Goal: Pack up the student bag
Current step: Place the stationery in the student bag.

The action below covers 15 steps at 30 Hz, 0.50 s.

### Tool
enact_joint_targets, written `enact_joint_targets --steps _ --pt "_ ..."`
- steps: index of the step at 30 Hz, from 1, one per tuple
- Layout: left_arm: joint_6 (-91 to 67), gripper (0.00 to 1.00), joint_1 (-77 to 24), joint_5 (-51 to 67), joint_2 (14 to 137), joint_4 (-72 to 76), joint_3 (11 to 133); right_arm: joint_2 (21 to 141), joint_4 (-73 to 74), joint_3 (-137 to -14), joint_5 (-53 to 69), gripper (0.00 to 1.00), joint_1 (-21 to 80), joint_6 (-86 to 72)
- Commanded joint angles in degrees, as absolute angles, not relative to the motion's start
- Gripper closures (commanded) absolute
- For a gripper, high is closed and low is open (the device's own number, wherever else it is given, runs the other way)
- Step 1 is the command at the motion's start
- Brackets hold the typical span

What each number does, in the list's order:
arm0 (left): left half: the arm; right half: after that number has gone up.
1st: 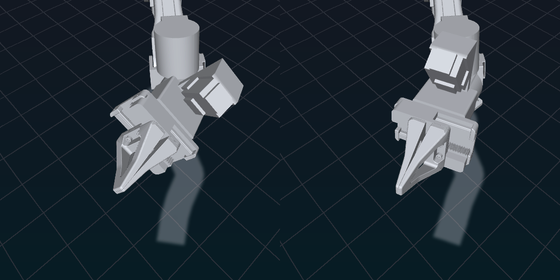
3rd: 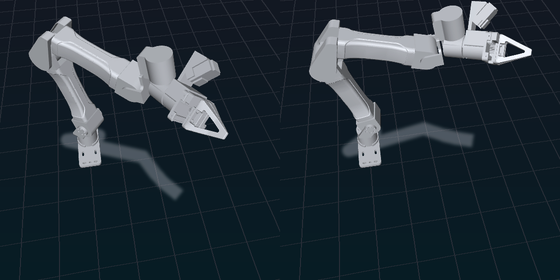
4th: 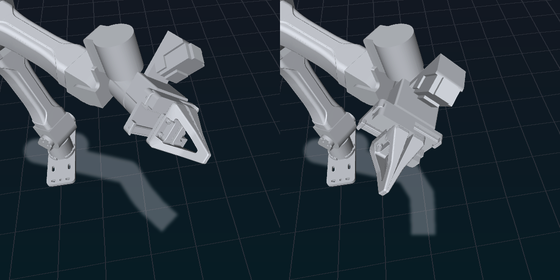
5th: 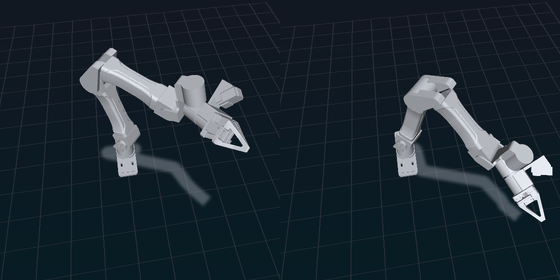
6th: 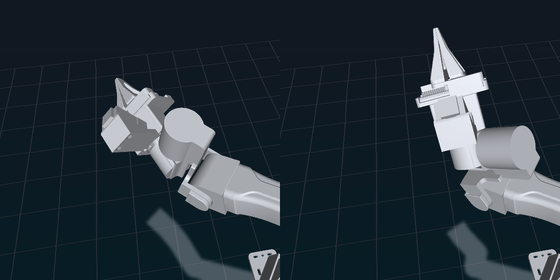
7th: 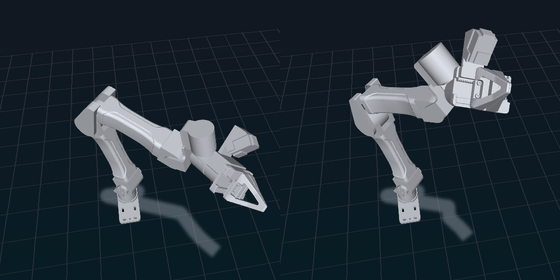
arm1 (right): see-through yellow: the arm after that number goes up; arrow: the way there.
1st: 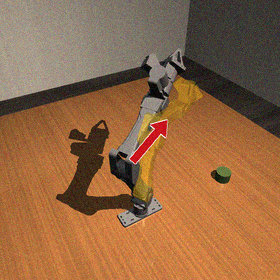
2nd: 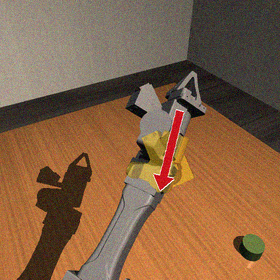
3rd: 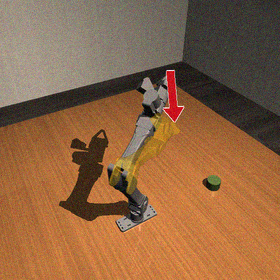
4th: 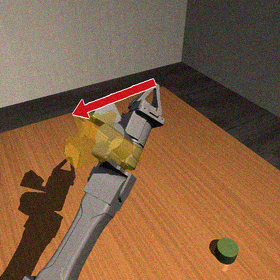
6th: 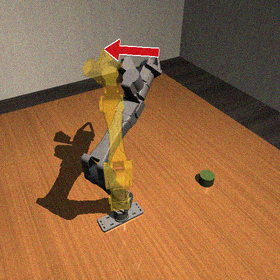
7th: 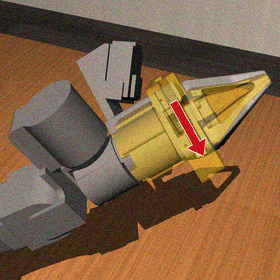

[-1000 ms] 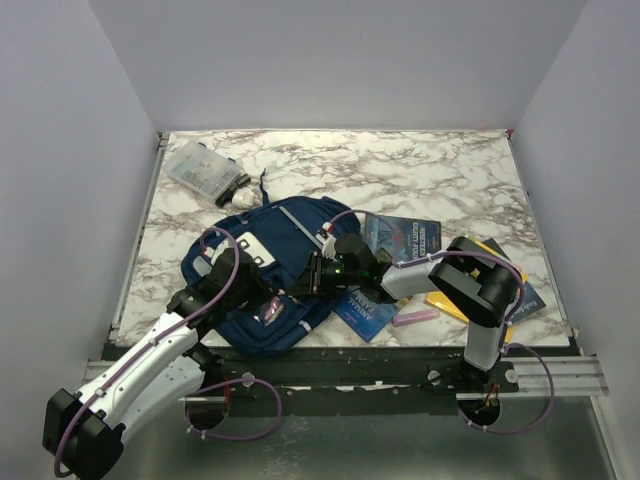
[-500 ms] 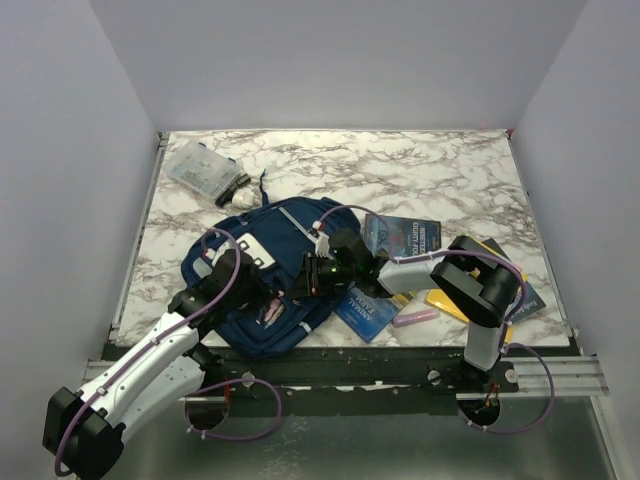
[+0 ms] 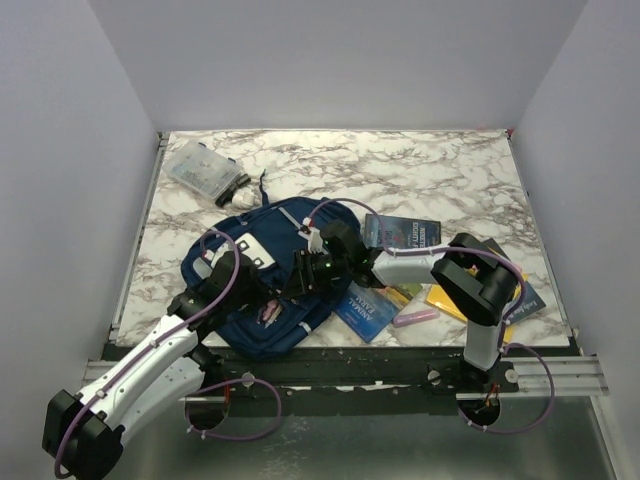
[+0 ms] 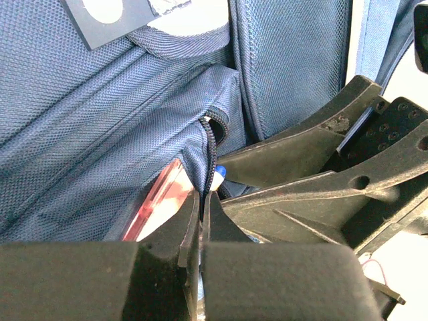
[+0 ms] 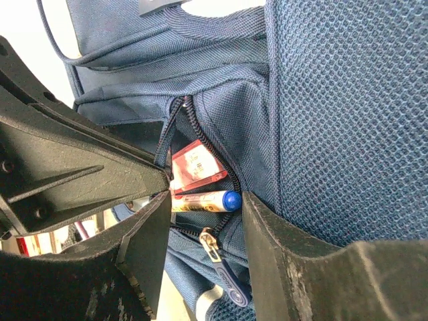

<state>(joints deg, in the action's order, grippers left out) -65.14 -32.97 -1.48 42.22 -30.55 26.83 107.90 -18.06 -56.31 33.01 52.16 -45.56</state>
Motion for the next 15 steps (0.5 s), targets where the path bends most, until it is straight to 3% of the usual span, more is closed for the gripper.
enact_joint_targets --steps 1,4,9,15 --pt "-66.00 1.00 -32.82 -0.20 41.22 -26.12 25.30 107.34 -15.22 -57.45 36.80 0.49 52.01 -45.09" --pt "-65.84 1.00 -32.83 -0.24 41.66 -26.27 24.96 108.06 -18.64 -56.63 38.13 0.53 52.04 -48.65" --pt "-66.02 1.00 -32.86 -0.24 41.92 -26.19 24.62 110.81 -30.41 -54.01 41.18 0.71 53.55 -57.81" --pt "-66.45 1.00 -32.82 -0.09 42.63 -26.11 24.96 116.18 -41.14 -55.37 40.50 0.77 54.32 -68.38"
